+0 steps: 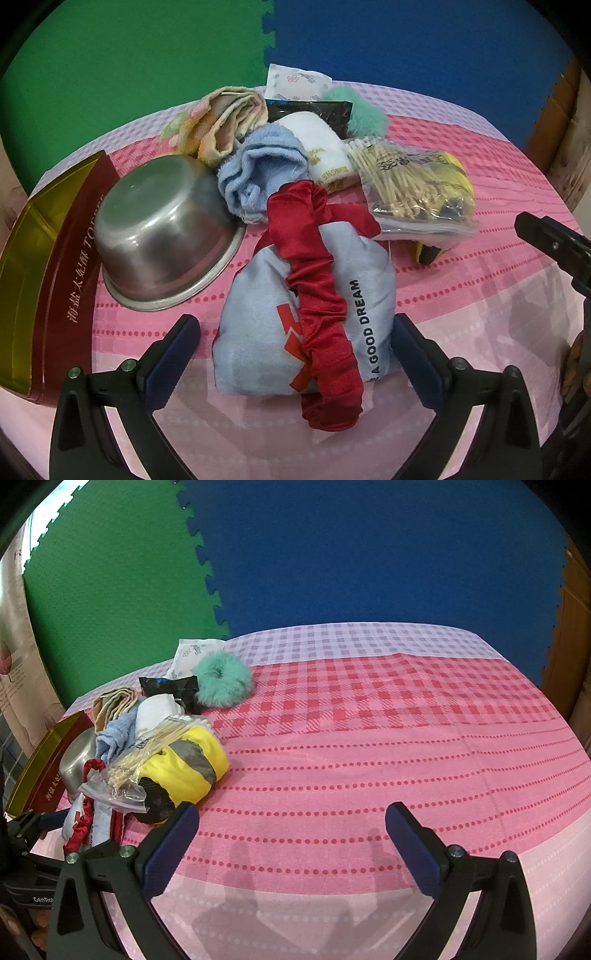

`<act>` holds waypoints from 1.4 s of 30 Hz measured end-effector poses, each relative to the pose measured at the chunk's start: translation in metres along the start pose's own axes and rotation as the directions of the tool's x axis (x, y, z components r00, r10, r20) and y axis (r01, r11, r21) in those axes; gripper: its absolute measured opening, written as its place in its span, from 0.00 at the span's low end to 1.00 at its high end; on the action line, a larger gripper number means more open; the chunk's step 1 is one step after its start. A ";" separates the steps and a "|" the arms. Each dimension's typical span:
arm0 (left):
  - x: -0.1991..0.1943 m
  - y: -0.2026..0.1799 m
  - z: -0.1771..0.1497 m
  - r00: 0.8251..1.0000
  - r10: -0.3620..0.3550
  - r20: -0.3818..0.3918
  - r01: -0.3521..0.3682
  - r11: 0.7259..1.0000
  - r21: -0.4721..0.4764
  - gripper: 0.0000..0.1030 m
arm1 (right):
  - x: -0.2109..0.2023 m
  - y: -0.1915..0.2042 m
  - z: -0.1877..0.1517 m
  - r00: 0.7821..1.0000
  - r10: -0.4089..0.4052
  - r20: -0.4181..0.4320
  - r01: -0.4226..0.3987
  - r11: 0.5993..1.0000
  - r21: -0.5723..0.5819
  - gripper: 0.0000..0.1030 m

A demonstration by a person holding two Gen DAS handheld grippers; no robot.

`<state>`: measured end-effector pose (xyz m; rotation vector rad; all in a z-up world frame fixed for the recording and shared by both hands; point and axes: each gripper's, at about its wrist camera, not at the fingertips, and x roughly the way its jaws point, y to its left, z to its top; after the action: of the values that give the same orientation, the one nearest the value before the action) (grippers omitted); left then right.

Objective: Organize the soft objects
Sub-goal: 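Reach the left tool toward the grey bag with red ribbon, then grasp the grey bag with the left tool and drop it into the tin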

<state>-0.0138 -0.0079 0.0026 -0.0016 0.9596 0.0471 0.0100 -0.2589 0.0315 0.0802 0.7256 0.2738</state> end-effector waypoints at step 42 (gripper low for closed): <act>-0.021 0.219 0.045 0.927 0.367 -0.075 -0.375 0.904 -0.206 0.93 | 0.021 -0.001 0.003 0.996 -0.047 -0.075 0.046 0.999 -0.017 1.00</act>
<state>0.0021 0.2109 0.0503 -0.0211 0.9749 0.5074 0.0274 -0.2545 0.0198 0.0381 0.7990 0.2389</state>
